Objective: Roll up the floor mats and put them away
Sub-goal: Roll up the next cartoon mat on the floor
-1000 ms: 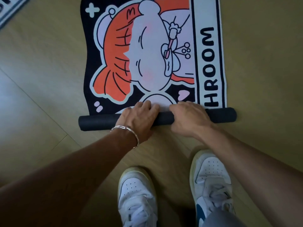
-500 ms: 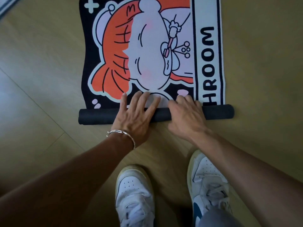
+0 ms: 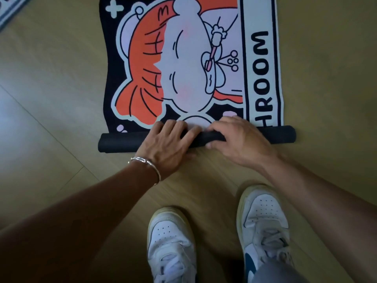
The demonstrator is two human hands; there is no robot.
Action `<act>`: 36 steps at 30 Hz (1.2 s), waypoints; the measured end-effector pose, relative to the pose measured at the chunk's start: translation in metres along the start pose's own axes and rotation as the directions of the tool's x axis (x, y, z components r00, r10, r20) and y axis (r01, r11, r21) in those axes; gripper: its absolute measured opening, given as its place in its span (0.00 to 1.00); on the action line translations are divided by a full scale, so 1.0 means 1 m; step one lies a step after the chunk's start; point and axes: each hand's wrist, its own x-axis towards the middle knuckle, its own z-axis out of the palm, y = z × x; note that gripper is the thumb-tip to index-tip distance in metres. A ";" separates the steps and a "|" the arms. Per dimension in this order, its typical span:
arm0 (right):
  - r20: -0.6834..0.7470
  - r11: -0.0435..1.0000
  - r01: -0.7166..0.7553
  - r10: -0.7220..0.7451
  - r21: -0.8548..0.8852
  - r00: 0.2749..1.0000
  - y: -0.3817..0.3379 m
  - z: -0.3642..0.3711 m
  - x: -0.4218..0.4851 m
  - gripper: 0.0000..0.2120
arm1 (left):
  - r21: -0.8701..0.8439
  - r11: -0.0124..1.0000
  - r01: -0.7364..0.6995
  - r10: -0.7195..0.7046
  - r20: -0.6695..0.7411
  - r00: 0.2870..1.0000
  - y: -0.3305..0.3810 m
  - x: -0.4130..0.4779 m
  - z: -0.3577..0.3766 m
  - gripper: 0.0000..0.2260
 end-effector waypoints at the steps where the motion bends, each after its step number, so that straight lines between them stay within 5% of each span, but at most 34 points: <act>1: 0.008 1.000 0.003 -0.003 -0.001 1.000 0.001 -0.003 0.003 0.15 | 0.003 1.000 0.024 -0.024 0.022 0.999 0.000 -0.001 0.001 0.24; 6: -0.153 0.956 -0.028 -0.018 -0.292 0.988 -0.002 0.028 -0.012 0.27 | -0.006 0.997 0.073 -0.073 0.005 0.997 -0.003 0.003 -0.002 0.22; 10: -0.092 0.923 -0.058 0.024 -0.381 0.995 0.000 0.038 -0.015 0.35 | 0.083 0.988 0.127 -0.131 0.042 0.991 0.005 -0.002 0.006 0.27; 18: -0.013 0.932 -0.011 0.007 -0.363 1.000 0.001 0.023 -0.005 0.33 | 0.076 0.989 0.125 -0.129 0.046 0.991 0.012 -0.001 0.002 0.31; 24: -0.217 0.953 -0.047 -0.020 -0.299 0.976 0.001 0.030 -0.011 0.25 | -0.025 0.995 0.099 -0.095 0.123 0.988 0.002 0.013 -0.013 0.27; 28: -0.192 0.949 -0.022 -0.042 -0.316 0.981 0.003 0.033 -0.018 0.25 | -0.019 1.000 0.020 -0.019 0.064 0.998 0.002 -0.001 -0.007 0.26; 36: -0.090 0.946 -0.051 0.023 -0.320 0.996 0.001 0.033 -0.010 0.34 | 0.128 0.968 0.217 -0.218 -0.009 0.976 0.021 0.000 0.014 0.32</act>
